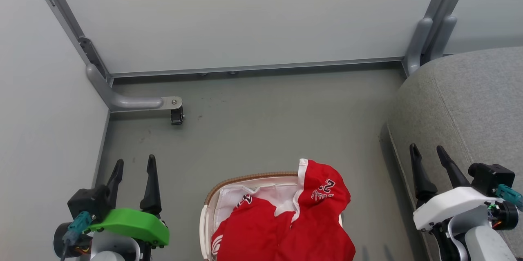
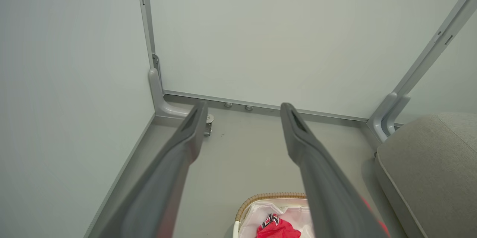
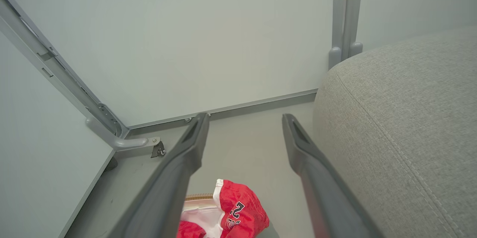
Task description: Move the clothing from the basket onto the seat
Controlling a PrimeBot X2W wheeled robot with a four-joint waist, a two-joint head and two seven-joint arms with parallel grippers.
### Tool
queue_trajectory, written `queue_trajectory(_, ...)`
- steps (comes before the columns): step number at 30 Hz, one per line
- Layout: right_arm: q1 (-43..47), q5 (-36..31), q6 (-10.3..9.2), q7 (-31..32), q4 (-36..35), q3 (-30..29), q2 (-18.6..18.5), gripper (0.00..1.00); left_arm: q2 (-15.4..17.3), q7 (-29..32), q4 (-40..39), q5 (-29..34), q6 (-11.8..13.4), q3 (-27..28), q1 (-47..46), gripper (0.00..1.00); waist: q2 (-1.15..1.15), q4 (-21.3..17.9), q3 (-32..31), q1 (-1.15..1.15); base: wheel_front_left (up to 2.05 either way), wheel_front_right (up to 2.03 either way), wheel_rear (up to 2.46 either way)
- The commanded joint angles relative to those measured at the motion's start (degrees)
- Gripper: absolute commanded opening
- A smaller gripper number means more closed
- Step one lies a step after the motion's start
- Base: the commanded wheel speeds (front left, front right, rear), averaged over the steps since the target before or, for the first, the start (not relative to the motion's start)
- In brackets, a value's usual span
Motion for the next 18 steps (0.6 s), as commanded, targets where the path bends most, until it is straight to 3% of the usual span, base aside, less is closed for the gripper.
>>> queue_trajectory(1,-0.4,-1.5,0.01,-0.5,0.0,0.0,-0.5,1.0,0.0,-0.5,-0.5,1.7,-0.3,-0.2,-0.1,1.0,0.0,0.0,0.0,0.0,0.0,0.0,0.0)
queue_trajectory(10,-1.2,-6.0,0.02,-1.8,0.4,1.0,-0.6,1.0,-1.7,-1.7,-0.6,5.9,-3.0,0.7,0.0,1.0,0.0,-0.4,1.6,0.0,0.0,0.0,0.0)
queue_trajectory(18,-6.1,-7.7,0.01,-2.8,-0.2,0.4,-0.2,1.0,-4.3,-2.8,2.7,10.6,-6.4,-0.5,-5.8,1.0,0.0,-2.6,10.0,0.0,0.0,0.0,0.0)
